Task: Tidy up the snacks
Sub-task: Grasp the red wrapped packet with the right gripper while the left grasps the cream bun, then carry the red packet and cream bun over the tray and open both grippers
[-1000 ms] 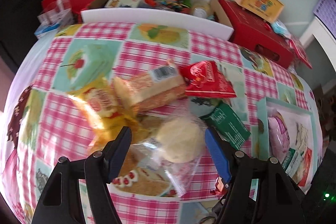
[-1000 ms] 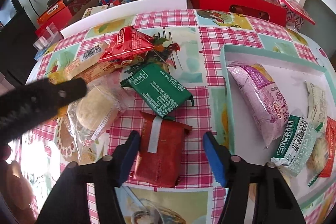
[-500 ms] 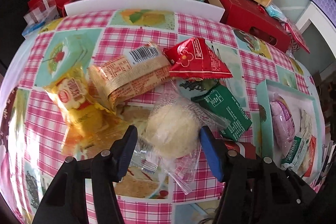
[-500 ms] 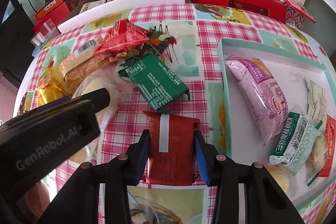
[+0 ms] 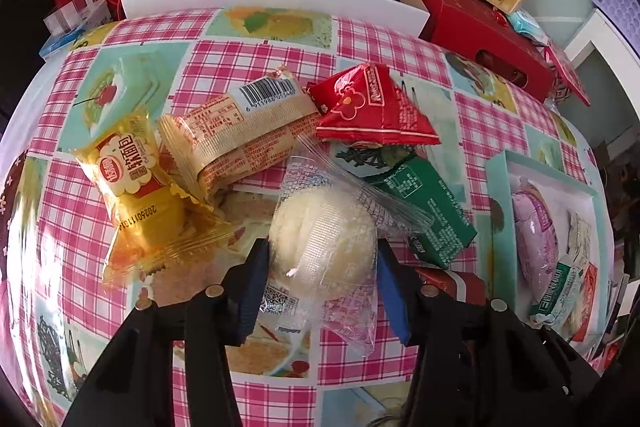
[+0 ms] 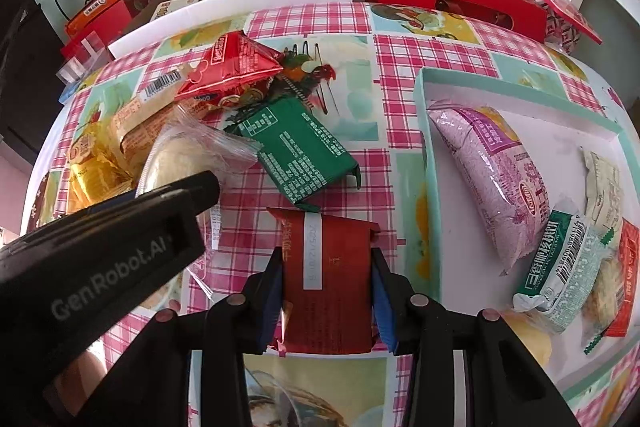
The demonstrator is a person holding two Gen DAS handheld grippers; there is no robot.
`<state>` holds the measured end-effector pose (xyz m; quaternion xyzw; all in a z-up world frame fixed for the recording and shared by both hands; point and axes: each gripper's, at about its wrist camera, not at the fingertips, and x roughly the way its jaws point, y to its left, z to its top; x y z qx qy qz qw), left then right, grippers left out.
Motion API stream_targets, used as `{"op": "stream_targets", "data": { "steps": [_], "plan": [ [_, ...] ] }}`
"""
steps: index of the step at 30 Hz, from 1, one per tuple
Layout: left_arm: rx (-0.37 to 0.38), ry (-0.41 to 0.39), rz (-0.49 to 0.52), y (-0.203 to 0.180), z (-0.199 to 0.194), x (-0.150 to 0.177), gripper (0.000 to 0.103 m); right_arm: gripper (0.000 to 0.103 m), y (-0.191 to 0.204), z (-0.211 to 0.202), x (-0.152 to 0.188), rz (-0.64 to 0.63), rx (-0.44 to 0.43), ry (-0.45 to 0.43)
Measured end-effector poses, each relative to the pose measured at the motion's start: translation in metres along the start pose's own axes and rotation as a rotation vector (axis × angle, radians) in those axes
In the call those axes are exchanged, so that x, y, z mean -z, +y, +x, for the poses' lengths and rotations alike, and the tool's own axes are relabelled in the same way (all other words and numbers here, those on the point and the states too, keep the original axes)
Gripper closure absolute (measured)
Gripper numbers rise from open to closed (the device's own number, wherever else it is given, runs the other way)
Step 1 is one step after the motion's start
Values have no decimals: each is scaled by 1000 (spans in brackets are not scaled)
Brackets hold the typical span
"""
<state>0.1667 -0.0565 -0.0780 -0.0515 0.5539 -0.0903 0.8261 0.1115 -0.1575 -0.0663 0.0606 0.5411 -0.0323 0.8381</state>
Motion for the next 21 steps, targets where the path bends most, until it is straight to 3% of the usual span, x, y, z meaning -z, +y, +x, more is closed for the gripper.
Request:
{"op": "stream_targets", "data": {
  "steps": [8,21],
  "plan": [
    [17,-52,-29,4,-29,-5,50,61,-3,-13,-1,-1,-21,-30],
    [33,-196,-15,-2,-87,-16,50,61,-16,-58,-6,28,-54,-152]
  ]
}}
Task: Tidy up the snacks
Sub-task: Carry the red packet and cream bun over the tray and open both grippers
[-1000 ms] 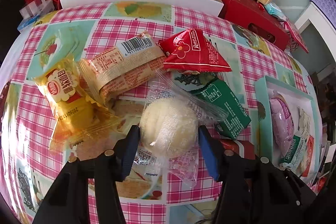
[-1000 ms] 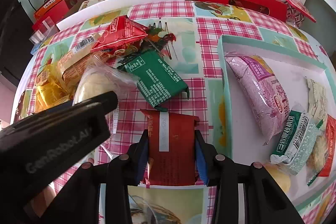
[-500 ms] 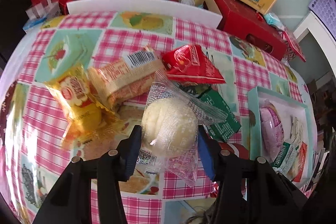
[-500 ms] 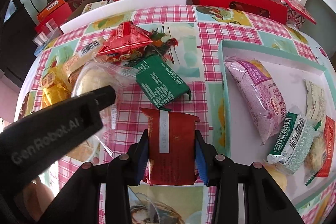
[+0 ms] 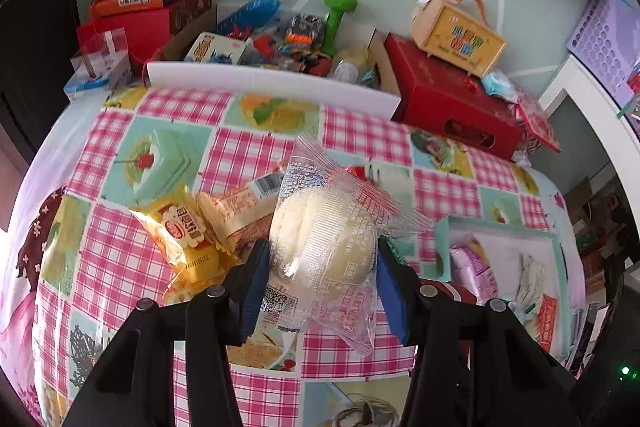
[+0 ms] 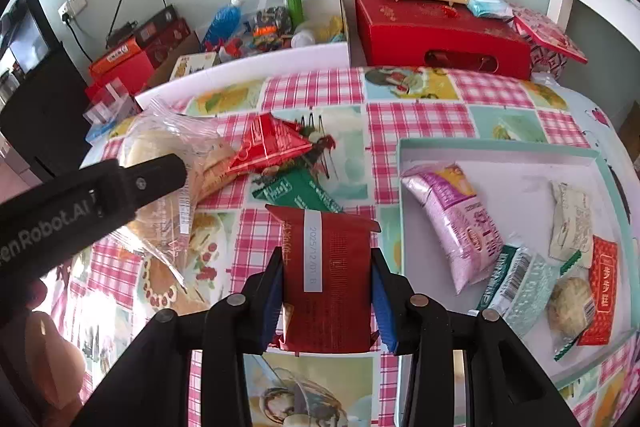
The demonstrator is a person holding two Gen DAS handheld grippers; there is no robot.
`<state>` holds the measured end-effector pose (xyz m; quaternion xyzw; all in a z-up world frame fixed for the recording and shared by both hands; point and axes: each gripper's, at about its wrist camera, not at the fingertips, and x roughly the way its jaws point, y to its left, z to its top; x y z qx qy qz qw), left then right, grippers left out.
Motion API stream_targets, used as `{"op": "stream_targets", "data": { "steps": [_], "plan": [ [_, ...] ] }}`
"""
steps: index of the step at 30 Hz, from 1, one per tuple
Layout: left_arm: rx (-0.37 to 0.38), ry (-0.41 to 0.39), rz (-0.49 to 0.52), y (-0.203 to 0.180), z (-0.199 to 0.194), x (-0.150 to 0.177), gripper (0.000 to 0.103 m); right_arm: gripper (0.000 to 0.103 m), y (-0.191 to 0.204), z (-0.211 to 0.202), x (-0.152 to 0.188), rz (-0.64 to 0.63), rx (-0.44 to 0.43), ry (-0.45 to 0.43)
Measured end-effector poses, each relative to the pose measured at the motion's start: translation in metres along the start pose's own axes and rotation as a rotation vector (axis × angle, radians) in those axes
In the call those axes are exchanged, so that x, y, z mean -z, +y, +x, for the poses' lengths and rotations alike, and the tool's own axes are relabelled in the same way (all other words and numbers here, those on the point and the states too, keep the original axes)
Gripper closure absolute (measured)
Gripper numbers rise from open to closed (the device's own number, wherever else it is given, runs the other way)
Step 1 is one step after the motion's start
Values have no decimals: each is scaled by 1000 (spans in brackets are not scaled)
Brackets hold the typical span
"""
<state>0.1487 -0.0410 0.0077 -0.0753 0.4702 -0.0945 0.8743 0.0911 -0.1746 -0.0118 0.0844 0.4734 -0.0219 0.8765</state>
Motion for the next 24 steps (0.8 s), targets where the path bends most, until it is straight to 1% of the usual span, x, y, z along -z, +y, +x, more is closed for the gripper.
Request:
{"op": "stream_targets", "data": {
  "steps": [5,9,14,18,21,24],
  "plan": [
    [16,-7,25,-14,-1,1,50,61,-9,-4,-4,26,-4,-9],
    [30,-3,67,-32,1,4,50,61,-29,-10,-7,71,6,-25],
    [63,8,149,-66,7,13,50,61,-71,-16,-12,160,52,-50],
    [81,32,221,-96,19,23,50,61,-111,-20,-13,240,108,-65],
    [98,59,244,-112,30,26,50,61,-140,-22,-12,292,152,-76],
    [117,91,247,-123,42,26,50,61,-167,-25,-8,348,193,-80]
  ]
}}
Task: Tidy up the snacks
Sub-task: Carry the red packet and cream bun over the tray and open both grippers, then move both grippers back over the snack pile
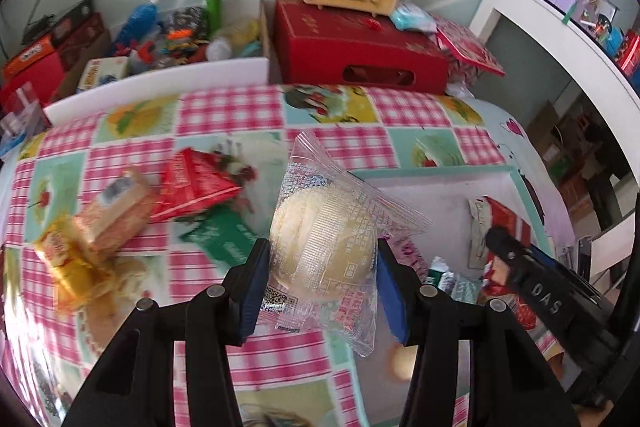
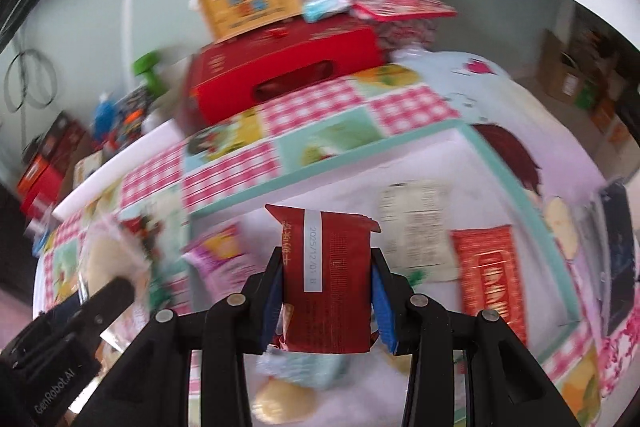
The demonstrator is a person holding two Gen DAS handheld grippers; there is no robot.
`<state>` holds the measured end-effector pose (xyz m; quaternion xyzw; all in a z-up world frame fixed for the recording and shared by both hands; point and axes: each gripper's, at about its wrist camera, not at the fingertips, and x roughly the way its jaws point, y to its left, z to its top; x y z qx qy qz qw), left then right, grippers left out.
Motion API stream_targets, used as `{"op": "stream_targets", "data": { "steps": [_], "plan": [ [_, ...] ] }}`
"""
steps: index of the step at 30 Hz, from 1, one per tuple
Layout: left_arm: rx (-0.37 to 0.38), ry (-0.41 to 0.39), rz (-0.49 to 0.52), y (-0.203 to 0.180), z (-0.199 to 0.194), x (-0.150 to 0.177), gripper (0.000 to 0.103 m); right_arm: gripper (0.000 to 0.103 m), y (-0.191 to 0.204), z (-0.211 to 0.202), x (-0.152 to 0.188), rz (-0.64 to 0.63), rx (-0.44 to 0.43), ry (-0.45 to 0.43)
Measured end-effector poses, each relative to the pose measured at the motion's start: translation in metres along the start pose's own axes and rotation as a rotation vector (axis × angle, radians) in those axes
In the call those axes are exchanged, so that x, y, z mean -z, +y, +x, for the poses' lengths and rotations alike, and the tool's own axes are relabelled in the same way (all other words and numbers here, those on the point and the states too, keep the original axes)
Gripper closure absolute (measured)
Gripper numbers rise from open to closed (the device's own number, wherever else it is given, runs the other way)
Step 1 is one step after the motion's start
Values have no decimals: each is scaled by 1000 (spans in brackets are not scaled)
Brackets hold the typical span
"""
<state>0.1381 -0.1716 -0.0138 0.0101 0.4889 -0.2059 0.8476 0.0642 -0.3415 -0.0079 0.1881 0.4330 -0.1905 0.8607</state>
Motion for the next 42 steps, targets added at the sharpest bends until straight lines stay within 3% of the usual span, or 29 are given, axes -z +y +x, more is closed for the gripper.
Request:
{"op": "stream_targets", "data": {
  "steps": [12,28,32,38,42],
  "plan": [
    [136,58,16,-58,34,-26,50,61,-56,14,-9,105,80,-8],
    [140,98,26,-88,57,-34,48,61,-58,20,-8,97,69,3],
    [131,88,22,-87,51,-36,35,60,-57,22,-8,97,63,11],
    [57,80,4,-78,42,-38,33,39,-57,16,-10,101,44,-9],
    [-23,77,-27,-65,38,-38,24,22,-53,15,-10,90,28,-14]
  ]
}}
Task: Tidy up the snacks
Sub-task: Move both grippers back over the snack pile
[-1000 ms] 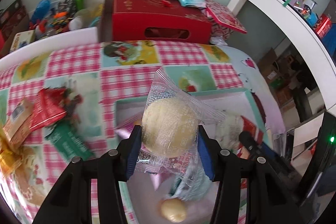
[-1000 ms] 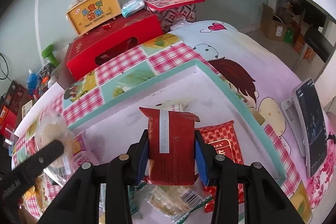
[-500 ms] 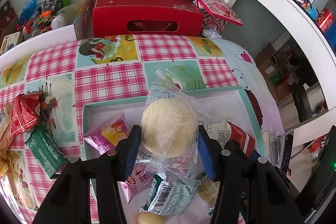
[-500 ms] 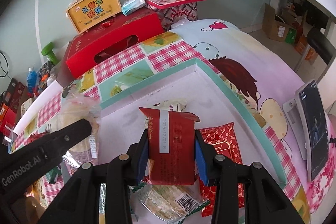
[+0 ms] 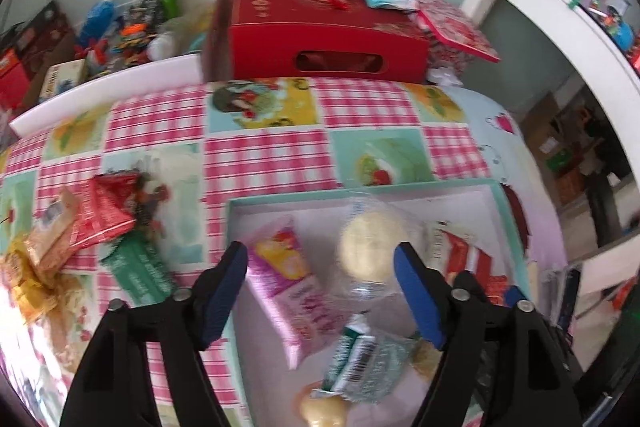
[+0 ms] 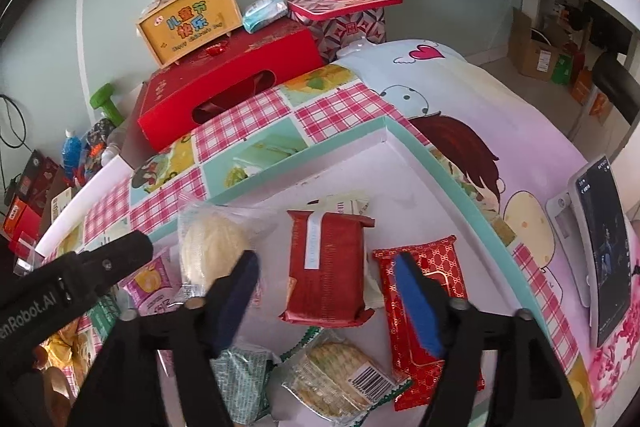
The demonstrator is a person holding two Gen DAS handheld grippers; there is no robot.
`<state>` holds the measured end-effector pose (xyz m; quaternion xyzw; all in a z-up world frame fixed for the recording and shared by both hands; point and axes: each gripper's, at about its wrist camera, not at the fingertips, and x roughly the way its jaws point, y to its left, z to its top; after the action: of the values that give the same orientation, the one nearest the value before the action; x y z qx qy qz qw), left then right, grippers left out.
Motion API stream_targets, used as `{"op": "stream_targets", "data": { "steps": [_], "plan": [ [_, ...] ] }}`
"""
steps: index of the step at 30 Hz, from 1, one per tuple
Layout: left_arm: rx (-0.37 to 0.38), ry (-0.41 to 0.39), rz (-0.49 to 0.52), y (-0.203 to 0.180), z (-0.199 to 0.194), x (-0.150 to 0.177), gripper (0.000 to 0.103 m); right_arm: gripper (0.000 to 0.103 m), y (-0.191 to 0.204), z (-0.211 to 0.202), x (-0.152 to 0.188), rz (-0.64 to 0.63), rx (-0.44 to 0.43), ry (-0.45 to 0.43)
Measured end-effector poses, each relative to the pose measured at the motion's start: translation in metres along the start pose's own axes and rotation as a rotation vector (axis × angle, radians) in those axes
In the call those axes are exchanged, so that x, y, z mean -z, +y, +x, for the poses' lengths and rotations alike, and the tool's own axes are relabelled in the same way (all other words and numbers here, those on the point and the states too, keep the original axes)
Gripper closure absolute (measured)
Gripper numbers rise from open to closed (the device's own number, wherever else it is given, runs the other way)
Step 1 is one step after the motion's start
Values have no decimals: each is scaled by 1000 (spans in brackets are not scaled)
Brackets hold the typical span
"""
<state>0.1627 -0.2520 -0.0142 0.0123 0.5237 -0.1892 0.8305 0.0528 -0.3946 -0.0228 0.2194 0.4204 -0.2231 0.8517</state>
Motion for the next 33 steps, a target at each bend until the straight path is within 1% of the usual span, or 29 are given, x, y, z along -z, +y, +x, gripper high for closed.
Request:
{"op": "stream_targets", "data": {
  "steps": [2,3,5,6,7,8,10,14,20,23,27,28,31,33],
  "plan": [
    [-39,-8,-21,9,-2,0,19,14,1,-1,0,-4,-10,-4],
    [-63,-12,-33,14,-2,0,18,12,2,-2,0,-2,-15,-7],
    [-94,-14,-53,22,-1,1,17,3,3,-3,-1,-2,-25,-14],
    [-108,-13,-62,26,0,2,17,2,4,-4,-1,-4,-30,-20],
    [-126,-10,-71,31,2,3,13,0,5,-5,-2,-9,-33,-23],
    [-144,-9,-81,36,4,4,11,0,7,-6,-2,-15,-33,-28],
    [-168,-6,-108,46,6,7,11,0,10,-7,-2,-24,-35,-32],
    [-180,1,-143,60,5,10,11,0,14,-8,-2,-38,-39,-31],
    [-204,-8,-192,86,-3,13,10,0,29,-11,-1,-78,-50,-34],
    [-231,-18,-228,107,-9,16,11,0,44,-14,2,-115,-63,-41],
    [-283,-37,-276,139,-21,22,10,0,70,-19,9,-161,-115,-30],
    [-292,-40,-285,145,-23,24,10,0,80,-20,12,-188,-134,-28],
    [-318,-51,-330,172,-31,31,10,0,101,-25,20,-246,-142,-35],
    [-327,-58,-357,187,-37,35,11,0,117,-28,27,-287,-164,-44]
  ]
}}
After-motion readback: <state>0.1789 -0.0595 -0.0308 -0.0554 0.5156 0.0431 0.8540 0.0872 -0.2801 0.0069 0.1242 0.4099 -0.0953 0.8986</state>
